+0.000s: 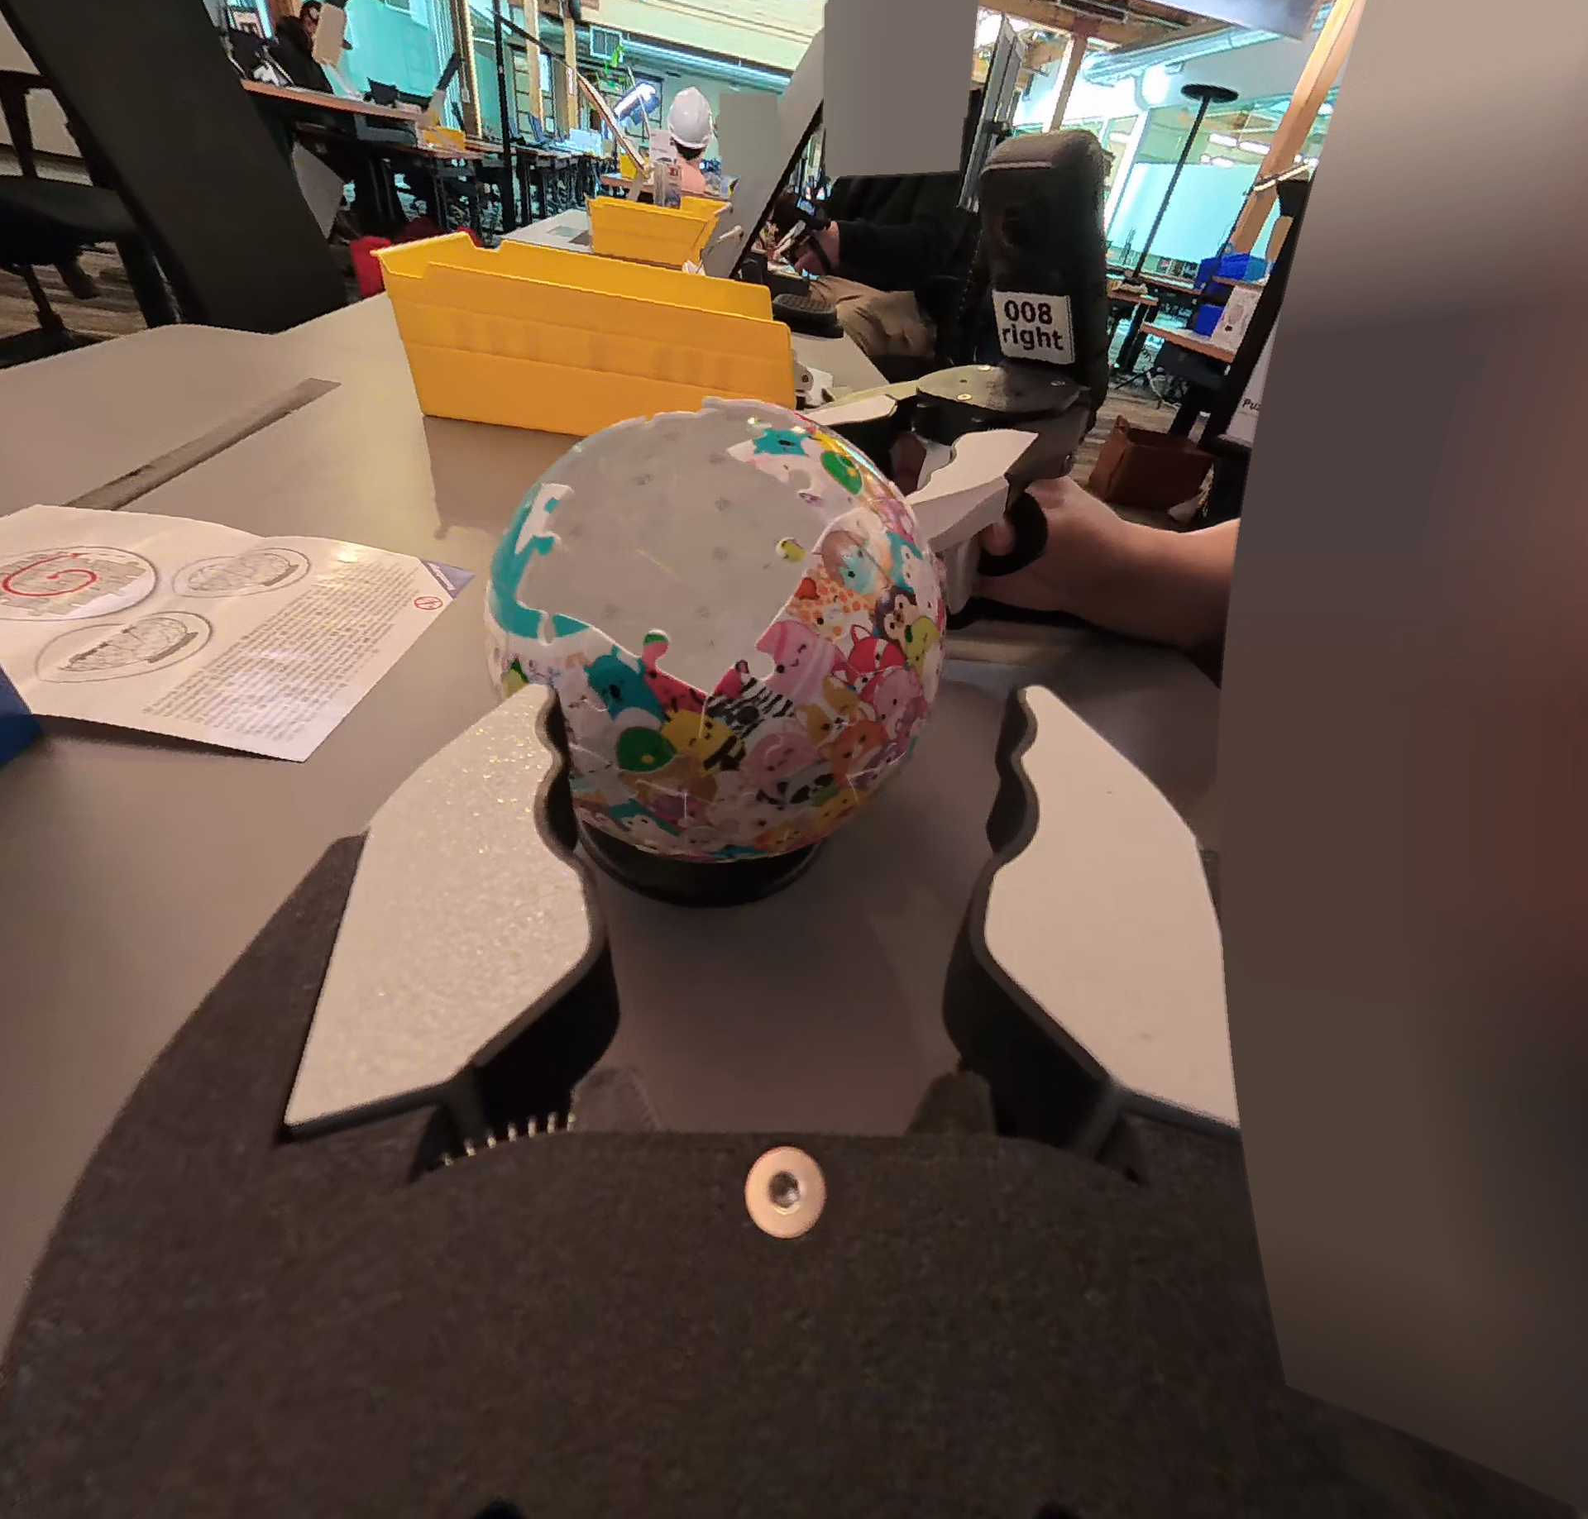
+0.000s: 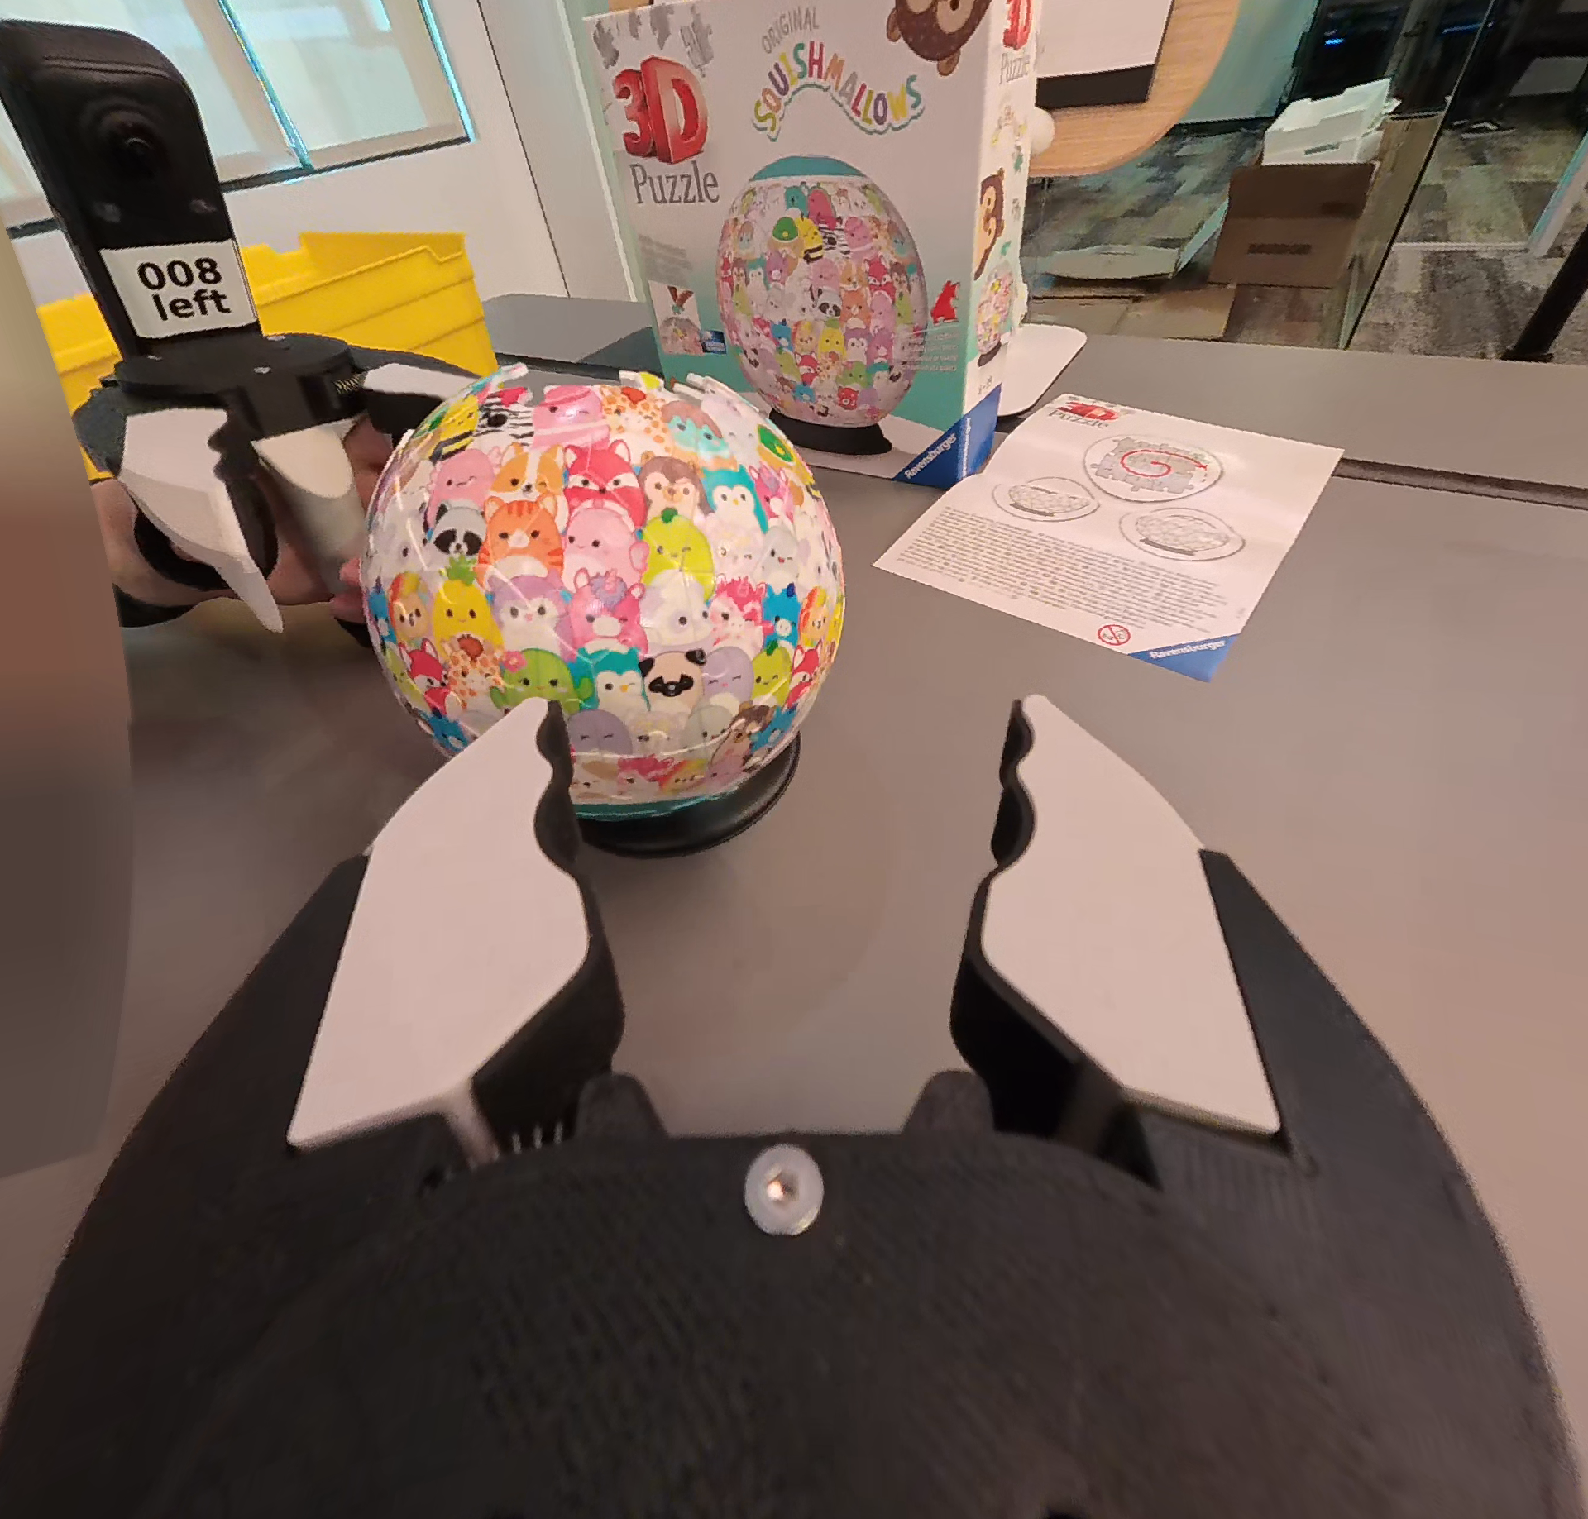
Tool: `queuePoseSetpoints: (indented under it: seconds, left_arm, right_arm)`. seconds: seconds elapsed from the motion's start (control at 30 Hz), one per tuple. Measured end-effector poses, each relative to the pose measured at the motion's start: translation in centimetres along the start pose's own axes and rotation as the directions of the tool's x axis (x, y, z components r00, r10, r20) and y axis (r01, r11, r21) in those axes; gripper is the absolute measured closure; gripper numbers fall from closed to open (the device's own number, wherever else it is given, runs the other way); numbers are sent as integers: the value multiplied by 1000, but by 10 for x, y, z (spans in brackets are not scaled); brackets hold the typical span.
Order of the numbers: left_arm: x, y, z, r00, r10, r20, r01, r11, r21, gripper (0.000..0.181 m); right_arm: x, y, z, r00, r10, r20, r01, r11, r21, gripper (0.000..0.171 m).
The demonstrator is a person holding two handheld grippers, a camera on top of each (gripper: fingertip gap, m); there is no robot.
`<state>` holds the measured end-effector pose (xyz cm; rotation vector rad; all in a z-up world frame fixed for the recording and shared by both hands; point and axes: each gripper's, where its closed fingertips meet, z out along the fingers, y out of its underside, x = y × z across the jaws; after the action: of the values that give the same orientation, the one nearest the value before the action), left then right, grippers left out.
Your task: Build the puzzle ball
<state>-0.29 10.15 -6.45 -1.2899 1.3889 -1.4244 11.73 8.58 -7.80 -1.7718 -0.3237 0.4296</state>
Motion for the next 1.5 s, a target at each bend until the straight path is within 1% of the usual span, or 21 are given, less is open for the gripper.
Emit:
queuePoseSetpoints:
  seconds: [0.17,0.7,0.83,1.0,1.07,1.1,1.17,1.27,1.37,1.43,1.5]
  left_arm:
    - [3,1,1,1000,19,-4,-19,1000,-7,87]
    - [-3,-5,-4,1000,-26,13,26,999,41,89]
    - [-7,-7,-12,998,-23,51,19,997,69,91]
    - [-8,1,-18,990,-83,110,82,996,19,90]
    - [-9,5,-18,979,-123,161,126,992,-5,89]
    - [-8,6,-18,973,-147,180,151,988,-12,88]
    - [-4,12,-16,958,-188,219,201,979,-40,87]
    - [13,23,-12,950,-196,243,224,970,-94,82]
    - [22,28,-5,929,-180,322,216,973,-79,78]
    - [23,32,0,904,-192,381,234,970,-66,79]
    - [19,29,4,880,-208,426,243,970,-29,79]
  right_arm:
    - [-1,-1,0,1000,-4,4,4,1000,3,76]
    - [-16,2,7,997,3,78,-2,1000,-12,76]
    - [-24,3,7,994,-4,110,6,1000,-21,75]
    - [-36,2,6,985,-4,171,7,1000,-18,74]
    - [-36,0,2,982,-29,188,32,999,-12,74]
    - [-37,0,0,979,-25,202,30,999,-22,74]
    - [-43,-4,-4,957,-28,289,45,998,-53,72]
    - [-39,-7,-4,907,-131,400,185,978,-98,70]
    - [-29,-8,7,850,-242,469,310,948,-73,65]
    - [-26,-4,13,812,-240,532,324,943,-70,62]
    - [-23,-5,17,794,-214,568,297,953,-56,62]
